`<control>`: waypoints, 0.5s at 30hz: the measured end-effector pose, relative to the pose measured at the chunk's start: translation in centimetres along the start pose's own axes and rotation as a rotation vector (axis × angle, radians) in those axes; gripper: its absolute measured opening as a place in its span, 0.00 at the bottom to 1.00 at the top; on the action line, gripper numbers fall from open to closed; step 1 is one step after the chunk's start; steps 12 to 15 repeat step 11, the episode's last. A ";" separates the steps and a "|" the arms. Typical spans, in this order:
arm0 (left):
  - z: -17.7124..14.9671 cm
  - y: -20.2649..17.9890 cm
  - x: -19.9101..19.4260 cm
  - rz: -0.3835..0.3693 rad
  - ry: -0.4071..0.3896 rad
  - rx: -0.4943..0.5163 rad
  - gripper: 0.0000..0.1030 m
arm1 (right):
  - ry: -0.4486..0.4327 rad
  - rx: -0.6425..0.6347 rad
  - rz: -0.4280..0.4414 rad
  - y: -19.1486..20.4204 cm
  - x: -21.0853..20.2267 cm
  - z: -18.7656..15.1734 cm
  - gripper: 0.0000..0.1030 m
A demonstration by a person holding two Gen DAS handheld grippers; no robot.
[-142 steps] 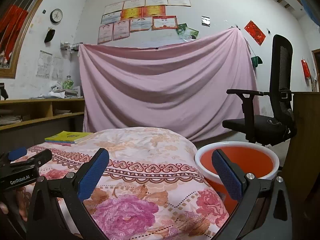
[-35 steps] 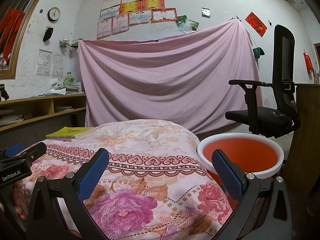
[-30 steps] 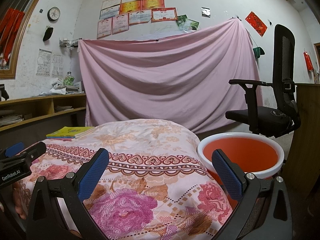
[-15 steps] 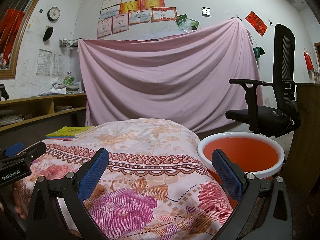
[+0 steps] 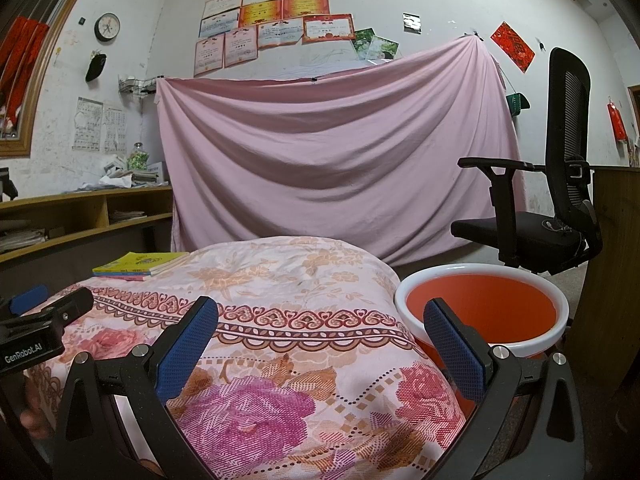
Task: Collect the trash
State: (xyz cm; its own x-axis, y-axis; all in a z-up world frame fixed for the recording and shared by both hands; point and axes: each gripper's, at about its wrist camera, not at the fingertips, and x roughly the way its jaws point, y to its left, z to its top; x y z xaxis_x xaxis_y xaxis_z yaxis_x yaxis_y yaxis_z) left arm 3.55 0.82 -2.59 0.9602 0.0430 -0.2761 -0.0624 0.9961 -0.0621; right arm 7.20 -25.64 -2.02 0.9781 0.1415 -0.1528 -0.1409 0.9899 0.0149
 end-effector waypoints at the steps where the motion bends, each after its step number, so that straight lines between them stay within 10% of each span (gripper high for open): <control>1: 0.0 0.0 0.0 0.003 0.001 0.002 0.97 | 0.001 0.000 0.000 0.0 0.0 0.0 1.00; 15: 0.0 0.1 0.3 0.008 0.005 0.010 0.97 | 0.005 0.003 0.000 0.3 -0.2 -0.4 1.00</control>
